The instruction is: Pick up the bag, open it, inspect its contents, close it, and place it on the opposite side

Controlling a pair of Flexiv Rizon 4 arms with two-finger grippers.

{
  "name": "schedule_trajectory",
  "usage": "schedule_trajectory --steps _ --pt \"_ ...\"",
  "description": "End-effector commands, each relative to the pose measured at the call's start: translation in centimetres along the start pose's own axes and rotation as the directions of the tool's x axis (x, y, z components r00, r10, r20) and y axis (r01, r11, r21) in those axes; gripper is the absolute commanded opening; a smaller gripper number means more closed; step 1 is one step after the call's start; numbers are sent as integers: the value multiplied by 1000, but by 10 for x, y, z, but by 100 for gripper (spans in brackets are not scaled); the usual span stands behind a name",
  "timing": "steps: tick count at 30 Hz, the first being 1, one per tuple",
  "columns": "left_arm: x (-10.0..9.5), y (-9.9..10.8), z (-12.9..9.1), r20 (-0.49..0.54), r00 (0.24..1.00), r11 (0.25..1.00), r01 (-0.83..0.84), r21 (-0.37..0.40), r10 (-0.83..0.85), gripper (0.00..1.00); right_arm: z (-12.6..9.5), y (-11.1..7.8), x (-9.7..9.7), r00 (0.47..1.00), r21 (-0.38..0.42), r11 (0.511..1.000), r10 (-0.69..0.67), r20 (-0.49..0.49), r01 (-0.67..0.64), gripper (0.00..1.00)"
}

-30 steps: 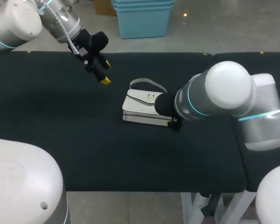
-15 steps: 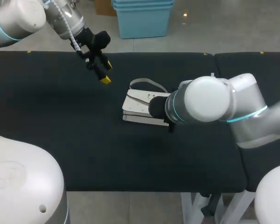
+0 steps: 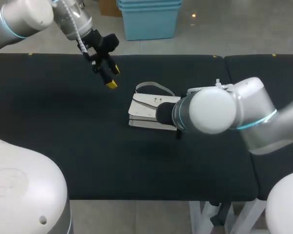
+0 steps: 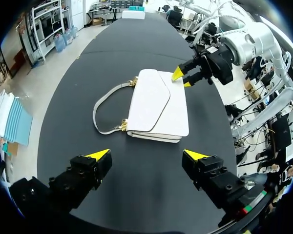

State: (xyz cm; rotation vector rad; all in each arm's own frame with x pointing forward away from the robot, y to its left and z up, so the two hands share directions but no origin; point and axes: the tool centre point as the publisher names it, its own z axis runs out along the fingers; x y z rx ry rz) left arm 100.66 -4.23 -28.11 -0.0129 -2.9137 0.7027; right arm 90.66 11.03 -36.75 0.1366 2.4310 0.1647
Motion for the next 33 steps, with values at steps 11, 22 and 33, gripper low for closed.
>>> schedule_trajectory --steps 11,22,33 --pt "8 -9 11 31 984 983 -175 51 174 100 8 -5 10 999 1 1000 14 32 -14 0" --pt "8 -9 11 31 984 983 -175 51 174 100 8 -5 10 999 1 1000 14 32 -14 0" --pt "12 -36 43 208 826 847 -531 -24 524 100 8 -5 10 999 1 1000 14 32 -14 0"
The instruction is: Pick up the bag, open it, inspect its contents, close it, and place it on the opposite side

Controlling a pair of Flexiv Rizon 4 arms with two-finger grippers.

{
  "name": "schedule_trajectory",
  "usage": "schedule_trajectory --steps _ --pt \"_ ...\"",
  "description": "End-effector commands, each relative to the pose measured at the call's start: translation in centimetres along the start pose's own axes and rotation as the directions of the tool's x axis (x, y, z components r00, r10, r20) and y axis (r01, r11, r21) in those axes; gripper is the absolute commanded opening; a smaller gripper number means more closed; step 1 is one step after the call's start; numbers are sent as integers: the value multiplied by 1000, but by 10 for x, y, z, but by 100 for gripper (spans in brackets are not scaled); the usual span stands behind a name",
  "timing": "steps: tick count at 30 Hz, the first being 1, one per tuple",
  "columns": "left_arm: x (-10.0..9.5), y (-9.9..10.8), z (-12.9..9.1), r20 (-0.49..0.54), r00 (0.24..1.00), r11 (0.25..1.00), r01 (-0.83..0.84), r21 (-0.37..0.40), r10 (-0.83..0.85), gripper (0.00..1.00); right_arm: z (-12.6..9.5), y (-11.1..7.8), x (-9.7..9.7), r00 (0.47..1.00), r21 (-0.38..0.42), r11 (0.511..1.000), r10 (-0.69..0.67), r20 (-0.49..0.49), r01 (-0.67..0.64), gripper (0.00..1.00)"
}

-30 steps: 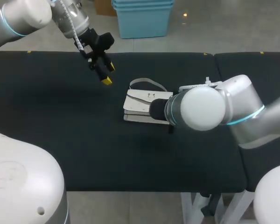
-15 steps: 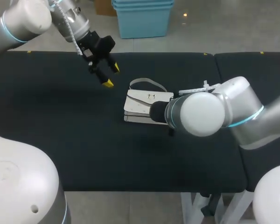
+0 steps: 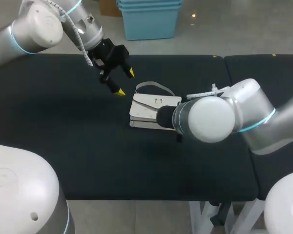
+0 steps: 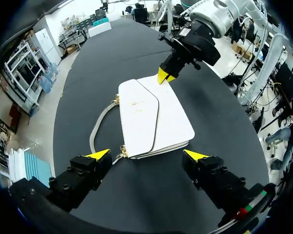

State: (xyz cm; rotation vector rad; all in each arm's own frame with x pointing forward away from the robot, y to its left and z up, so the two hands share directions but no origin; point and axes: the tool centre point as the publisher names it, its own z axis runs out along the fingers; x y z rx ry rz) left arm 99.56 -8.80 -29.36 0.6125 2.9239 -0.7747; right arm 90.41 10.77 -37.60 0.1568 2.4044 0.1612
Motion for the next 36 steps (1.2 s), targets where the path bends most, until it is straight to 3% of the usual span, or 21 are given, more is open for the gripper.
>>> schedule_trajectory --steps 1,11,16,27,32,36 --pt "3 -4 12 112 982 988 -157 5 155 100 3 -1 3 1000 -5 1000 1 5 -1 0" --pt "8 -15 32 248 919 933 -342 116 306 100 3 -1 3 1000 -5 1000 1 5 -1 0" --pt "9 -21 41 263 898 902 -402 159 353 100 3 -1 3 1000 -5 1000 1 5 -1 0" --pt "0 -28 61 287 872 876 -453 163 398 100 3 -1 3 1000 -5 1000 1 5 -1 0" --pt "-4 -28 68 278 861 856 -483 183 426 80 3 -1 3 1000 -5 1000 1 5 -1 0" --pt "-2 -29 72 291 842 845 -510 160 453 73 3 -1 3 1000 -5 1000 1 5 -1 0"
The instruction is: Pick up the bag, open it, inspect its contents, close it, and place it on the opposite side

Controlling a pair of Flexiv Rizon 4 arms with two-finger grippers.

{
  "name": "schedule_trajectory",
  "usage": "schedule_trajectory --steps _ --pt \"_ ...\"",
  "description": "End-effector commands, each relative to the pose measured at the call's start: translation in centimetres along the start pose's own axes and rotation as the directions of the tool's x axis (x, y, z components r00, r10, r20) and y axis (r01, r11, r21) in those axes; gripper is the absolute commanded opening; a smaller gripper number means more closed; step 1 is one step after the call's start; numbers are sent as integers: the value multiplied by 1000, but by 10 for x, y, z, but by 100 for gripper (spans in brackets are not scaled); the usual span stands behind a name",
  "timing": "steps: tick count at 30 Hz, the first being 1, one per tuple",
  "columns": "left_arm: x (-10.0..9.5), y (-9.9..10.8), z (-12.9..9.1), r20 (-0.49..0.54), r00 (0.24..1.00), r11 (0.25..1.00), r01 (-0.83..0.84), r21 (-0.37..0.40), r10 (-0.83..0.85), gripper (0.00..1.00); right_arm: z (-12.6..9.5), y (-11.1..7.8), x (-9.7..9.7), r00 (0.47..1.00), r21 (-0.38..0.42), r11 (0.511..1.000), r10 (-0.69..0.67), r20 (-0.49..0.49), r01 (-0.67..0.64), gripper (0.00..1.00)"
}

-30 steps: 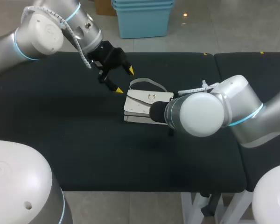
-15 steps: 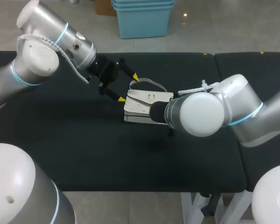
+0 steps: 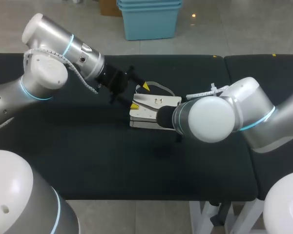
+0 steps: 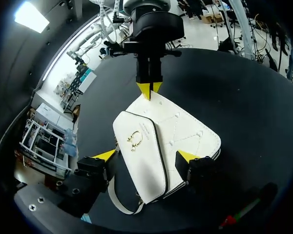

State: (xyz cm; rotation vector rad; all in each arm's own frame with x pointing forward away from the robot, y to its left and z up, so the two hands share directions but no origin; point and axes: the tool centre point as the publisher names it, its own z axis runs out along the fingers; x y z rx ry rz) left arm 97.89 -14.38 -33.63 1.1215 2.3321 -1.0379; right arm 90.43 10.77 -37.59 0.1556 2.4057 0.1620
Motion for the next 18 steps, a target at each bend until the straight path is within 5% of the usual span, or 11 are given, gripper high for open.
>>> schedule_trajectory --steps 1,10,12,18 --pt "1 5 8 7 1000 1000 -23 -4 23 72 3 -1 3 1000 -4 1000 2 6 -2 0" --pt "0 -3 23 44 997 997 -67 -28 68 64 3 -1 3 1000 -4 1000 2 6 -2 0" --pt "1 -3 26 51 996 997 -72 -40 74 49 3 -1 3 1000 -4 1000 2 6 -2 0" --pt "-2 -1 31 81 994 995 -64 -76 70 27 3 -1 3 1000 -4 1000 2 6 -2 0"
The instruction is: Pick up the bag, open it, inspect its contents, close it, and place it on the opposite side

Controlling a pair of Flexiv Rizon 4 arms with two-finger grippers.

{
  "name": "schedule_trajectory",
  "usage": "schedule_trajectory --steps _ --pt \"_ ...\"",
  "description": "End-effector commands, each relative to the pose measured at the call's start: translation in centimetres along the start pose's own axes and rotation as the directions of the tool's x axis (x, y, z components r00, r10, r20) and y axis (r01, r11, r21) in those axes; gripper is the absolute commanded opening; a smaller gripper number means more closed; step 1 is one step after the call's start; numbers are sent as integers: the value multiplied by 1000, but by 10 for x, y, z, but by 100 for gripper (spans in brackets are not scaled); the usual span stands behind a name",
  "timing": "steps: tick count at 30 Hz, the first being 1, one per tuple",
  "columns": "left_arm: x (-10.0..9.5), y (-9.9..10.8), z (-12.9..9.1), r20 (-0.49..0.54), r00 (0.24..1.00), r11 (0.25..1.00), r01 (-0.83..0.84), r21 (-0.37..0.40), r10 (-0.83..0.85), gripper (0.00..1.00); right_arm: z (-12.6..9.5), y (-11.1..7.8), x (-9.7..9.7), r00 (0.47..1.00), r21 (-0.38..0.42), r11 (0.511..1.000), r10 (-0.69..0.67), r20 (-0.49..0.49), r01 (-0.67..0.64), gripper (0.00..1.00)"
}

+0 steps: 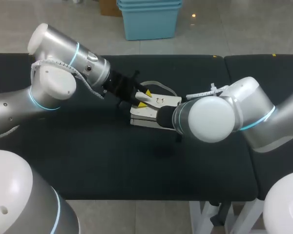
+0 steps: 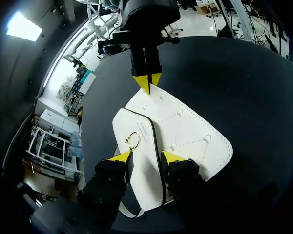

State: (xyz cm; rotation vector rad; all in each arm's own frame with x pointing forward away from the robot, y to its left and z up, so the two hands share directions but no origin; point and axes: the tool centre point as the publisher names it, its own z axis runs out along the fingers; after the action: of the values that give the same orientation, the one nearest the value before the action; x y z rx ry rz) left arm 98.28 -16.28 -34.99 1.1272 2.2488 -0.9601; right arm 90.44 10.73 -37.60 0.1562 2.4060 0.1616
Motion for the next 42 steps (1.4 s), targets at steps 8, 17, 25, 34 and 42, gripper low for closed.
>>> schedule_trajectory --steps 8,17,25,34,42 --pt "-7 1 9 33 998 998 58 -27 -57 0 3 0 3 1000 -4 1000 1 6 -1 0" --pt "-31 9 -12 -42 967 966 254 48 -253 0 3 0 3 1000 -4 1000 1 6 -1 0" --pt "-56 27 -22 -182 860 869 493 52 -477 0 3 0 3 1000 -4 1000 1 6 -1 0" --pt "-51 29 -17 -181 850 860 509 38 -495 0 3 0 3 1000 -4 1000 1 6 -1 0" --pt "-29 19 -15 -106 891 894 446 27 -441 77 3 0 3 1000 -4 1000 1 6 -1 0"
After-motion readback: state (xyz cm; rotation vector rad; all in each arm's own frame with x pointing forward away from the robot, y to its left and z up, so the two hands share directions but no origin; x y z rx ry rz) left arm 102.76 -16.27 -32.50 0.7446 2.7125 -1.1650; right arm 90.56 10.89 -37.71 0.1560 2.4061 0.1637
